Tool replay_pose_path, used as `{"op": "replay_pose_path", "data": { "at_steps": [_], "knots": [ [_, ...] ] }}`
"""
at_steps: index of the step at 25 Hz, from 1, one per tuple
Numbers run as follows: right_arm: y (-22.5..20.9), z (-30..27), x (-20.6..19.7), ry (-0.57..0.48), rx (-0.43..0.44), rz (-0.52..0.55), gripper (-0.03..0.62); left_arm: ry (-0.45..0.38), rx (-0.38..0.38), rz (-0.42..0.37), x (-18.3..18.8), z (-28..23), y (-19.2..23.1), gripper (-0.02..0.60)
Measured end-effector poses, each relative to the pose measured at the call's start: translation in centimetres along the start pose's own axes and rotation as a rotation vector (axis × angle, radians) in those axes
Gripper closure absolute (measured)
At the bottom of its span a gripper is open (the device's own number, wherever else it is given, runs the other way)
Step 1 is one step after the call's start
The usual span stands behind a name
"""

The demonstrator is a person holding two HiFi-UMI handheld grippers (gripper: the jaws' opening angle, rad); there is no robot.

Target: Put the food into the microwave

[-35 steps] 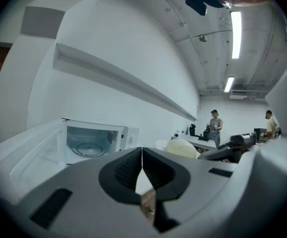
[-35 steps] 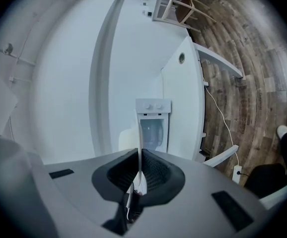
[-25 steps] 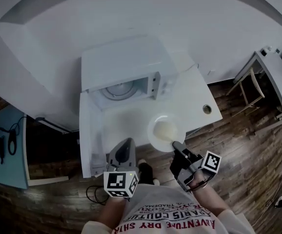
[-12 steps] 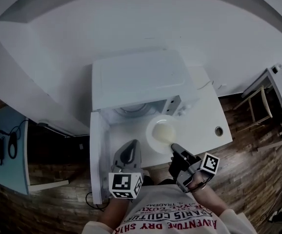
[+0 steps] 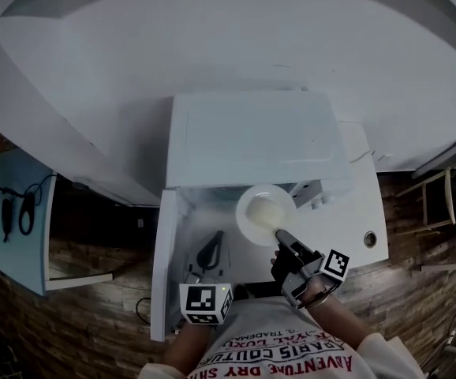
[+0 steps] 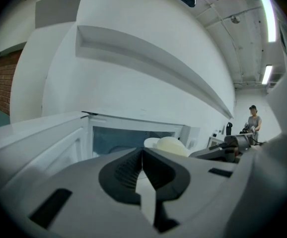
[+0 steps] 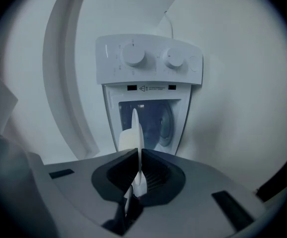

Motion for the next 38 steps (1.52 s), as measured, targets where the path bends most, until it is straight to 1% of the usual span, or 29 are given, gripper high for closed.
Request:
{"op": "replay_pose_path", "data": {
  "at_steps": [3, 7, 10, 17, 20, 28, 38],
  "knots": [
    [-1.0, -1.4, 1.2, 0.018, -0.001, -0.005, 0.572, 0.02, 0.025, 0.023, -0.5, -1.0, 0.6, 0.574],
    [-2.6, -3.5, 2.7, 0.027, -0.002, -0.007, 0.572, 0.052, 0.049, 0.029, -1.2, -2.4, 1.1, 0.574],
    [-4.1, -5.0, 3.3, 0.018, -0.017, -0.027, 0.572, 0.07, 0.06, 0.028, -1.8, -3.3, 1.5, 0.574],
    [-6.3, -8.7, 4.7, -0.019, -0.059, -0.028, 0.572, 0.099, 0.086, 0.019, -2.9, -4.7, 2.6, 0.574],
    [-6.6, -9.9, 5.2, -0.035, -0.066, -0.029, 0.572, 0.104, 0.087, 0.022, -3.1, -5.2, 2.7, 0.574],
    [-7.0, -12.6, 5.9, -0.07, -0.099, -0.039, 0.568, 0.127, 0.06, 0.023, -3.4, -6.0, 2.4, 0.574],
    [-6.9, -14.3, 6.2, -0.103, -0.147, -0.026, 0.568, 0.146, 0.052, 0.034, -3.6, -6.4, 2.4, 0.574]
  ]
}}
Point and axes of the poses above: the fingertips, and each gripper's own axes: z backward along the fingers, y to its left, x out of its top, the point moved 9 cm from there along z, backward along the fingers, and after that the axes turned 7 degrees about y, right-handed, at the moved point
